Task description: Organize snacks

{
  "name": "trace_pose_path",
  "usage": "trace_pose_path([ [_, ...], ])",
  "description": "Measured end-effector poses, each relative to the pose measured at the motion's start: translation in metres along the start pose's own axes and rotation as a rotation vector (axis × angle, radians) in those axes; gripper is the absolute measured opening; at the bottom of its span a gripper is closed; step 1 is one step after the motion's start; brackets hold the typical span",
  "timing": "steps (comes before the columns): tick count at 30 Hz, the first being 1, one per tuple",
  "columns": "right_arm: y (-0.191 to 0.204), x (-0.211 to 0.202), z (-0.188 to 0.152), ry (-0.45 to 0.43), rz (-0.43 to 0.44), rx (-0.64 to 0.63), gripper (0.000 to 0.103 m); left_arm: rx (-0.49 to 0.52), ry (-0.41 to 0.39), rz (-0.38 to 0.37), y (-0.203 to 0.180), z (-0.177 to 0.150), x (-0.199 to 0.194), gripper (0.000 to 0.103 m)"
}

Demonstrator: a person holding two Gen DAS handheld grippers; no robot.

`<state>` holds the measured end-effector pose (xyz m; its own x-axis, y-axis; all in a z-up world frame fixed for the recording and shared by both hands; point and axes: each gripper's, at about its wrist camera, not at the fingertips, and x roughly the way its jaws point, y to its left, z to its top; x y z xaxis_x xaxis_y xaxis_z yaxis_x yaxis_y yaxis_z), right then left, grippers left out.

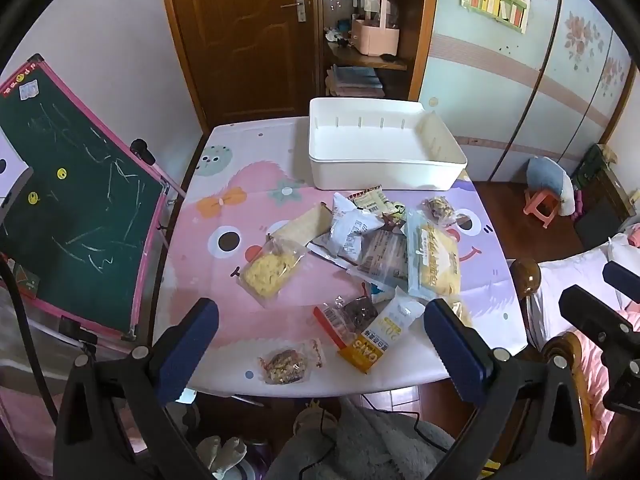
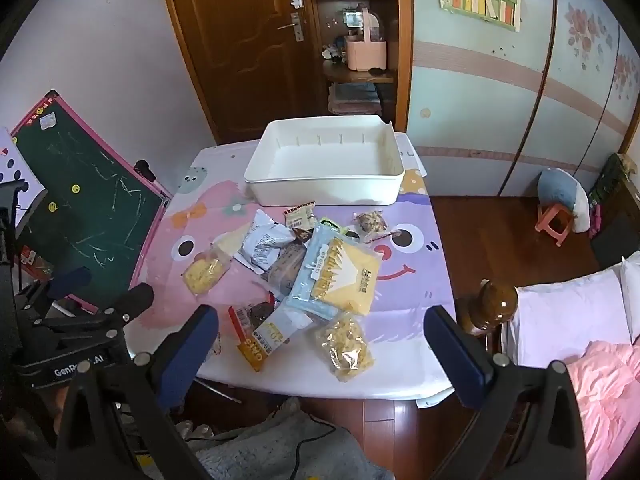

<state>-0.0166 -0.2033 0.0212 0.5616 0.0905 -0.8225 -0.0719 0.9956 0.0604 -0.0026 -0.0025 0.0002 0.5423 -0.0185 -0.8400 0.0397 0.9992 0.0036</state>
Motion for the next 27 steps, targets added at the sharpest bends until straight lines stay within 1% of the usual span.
trace_pose_path([
  [3, 0.0024, -0.0025, 0.0005, -0.001, 0.006, -0.003, 0.103, -0.005, 0.009, -0.002, 0.0017, -0.0016, -0.0014, 0.102],
  [7, 0.0049, -0.0044, 0.0012, 0.006, -0.011, -0.013, 0.103, -0.023, 0.013, 0.001, 0.0048, -0.0011, -0.0024, 0.102],
  [11, 0.0055, -0.0035, 0.0006, 0.008, -0.022, -0.013, 0.103, -0.043, 0.018, -0.014, 0.0086, -0.0004, -0.0037, 0.102],
  [20, 0.0018, 0.0002, -0.0011, 0.029, -0.015, 0.002, 0.103, -0.039, 0.024, -0.008, 0.0100, 0.0010, -0.0036, 0.102],
  [27, 0.0003, -0.0013, 0.0001, 0.023, -0.015, -0.004, 0.103, -0.036, 0.024, -0.013, 0.0086, 0.0033, -0.0048, 0.102],
])
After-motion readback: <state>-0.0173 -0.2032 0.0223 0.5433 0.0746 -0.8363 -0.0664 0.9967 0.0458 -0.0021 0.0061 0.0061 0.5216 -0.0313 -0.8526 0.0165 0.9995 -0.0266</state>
